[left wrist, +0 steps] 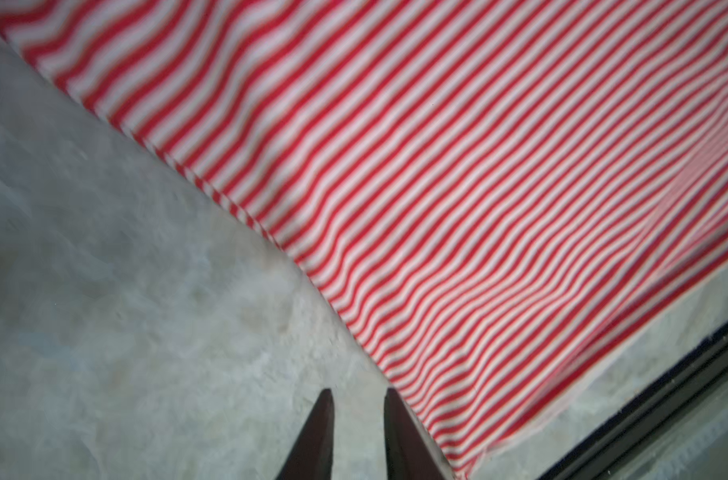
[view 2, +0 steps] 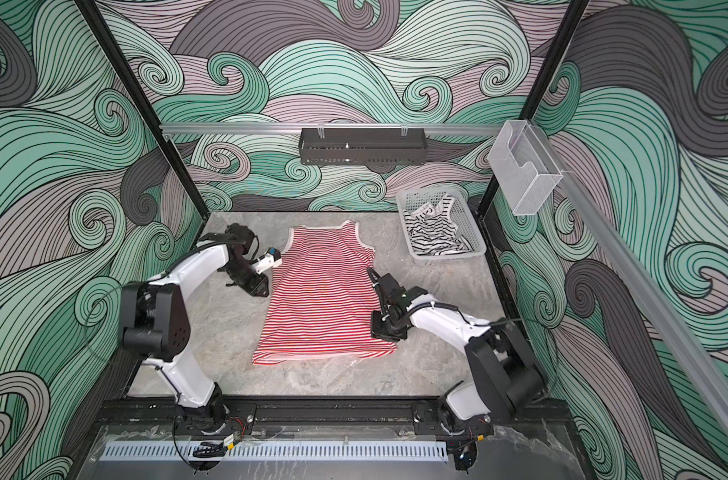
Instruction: Fold and stack the tank tops
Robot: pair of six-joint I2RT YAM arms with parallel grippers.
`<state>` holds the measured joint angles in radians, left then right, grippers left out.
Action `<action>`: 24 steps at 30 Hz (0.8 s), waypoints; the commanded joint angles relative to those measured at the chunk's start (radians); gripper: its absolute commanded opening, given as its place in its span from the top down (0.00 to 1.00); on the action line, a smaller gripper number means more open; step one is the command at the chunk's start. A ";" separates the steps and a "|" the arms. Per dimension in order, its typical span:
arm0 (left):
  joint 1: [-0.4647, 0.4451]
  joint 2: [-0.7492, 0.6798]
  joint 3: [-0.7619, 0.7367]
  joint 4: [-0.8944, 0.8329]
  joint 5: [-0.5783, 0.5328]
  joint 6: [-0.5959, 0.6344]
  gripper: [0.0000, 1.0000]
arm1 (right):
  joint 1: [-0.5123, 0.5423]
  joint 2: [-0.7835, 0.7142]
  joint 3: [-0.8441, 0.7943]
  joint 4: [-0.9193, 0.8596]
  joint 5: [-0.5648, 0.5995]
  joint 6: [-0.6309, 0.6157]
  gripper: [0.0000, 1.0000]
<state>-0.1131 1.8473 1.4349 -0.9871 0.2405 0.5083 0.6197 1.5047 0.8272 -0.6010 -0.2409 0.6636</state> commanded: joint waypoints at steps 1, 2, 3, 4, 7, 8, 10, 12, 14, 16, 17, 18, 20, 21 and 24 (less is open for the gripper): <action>-0.030 0.179 0.189 0.036 -0.016 -0.083 0.75 | 0.044 0.068 0.035 0.046 0.034 0.059 0.65; -0.035 0.234 0.250 0.029 -0.020 -0.083 0.75 | 0.053 0.088 0.037 0.052 0.038 0.063 0.65; -0.042 0.284 0.304 0.022 -0.026 -0.085 0.75 | 0.058 0.103 0.038 0.055 0.042 0.070 0.64; -0.048 0.322 0.348 0.011 -0.032 -0.084 0.75 | 0.057 0.112 0.037 0.059 0.043 0.073 0.64; -0.070 0.409 0.440 0.013 -0.086 -0.091 0.76 | 0.057 0.130 0.038 0.039 0.070 0.075 0.62; -0.076 0.427 0.457 0.014 -0.105 -0.090 0.75 | 0.055 0.136 0.042 0.024 0.081 0.069 0.62; -0.087 0.454 0.478 0.013 -0.164 -0.087 0.76 | 0.049 0.150 0.051 -0.002 0.097 0.057 0.61; -0.094 0.470 0.482 0.011 -0.217 -0.076 0.76 | 0.031 0.167 0.062 -0.027 0.109 0.035 0.60; -0.096 0.478 0.473 0.010 -0.287 -0.070 0.76 | -0.003 0.188 0.074 -0.047 0.118 0.011 0.59; -0.095 0.477 0.449 0.017 -0.356 -0.065 0.76 | -0.042 0.210 0.089 -0.054 0.117 -0.013 0.58; -0.095 0.471 0.427 0.023 -0.388 -0.061 0.76 | -0.071 0.226 0.104 -0.057 0.114 -0.028 0.57; -0.093 0.461 0.403 0.030 -0.408 -0.056 0.77 | -0.091 0.244 0.122 -0.063 0.110 -0.042 0.57; -0.094 0.423 0.325 0.065 -0.444 -0.053 0.77 | -0.134 0.296 0.176 -0.074 0.100 -0.075 0.57; -0.094 0.403 0.287 0.084 -0.462 -0.057 0.77 | -0.150 0.321 0.205 -0.077 0.089 -0.089 0.57; -0.092 0.331 0.157 0.143 -0.533 -0.060 0.77 | -0.200 0.413 0.315 -0.085 0.057 -0.120 0.57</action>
<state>-0.2123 2.2017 1.6928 -0.8623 -0.1589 0.4408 0.4614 1.8118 1.0962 -0.6598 -0.2115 0.5999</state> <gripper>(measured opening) 0.230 0.433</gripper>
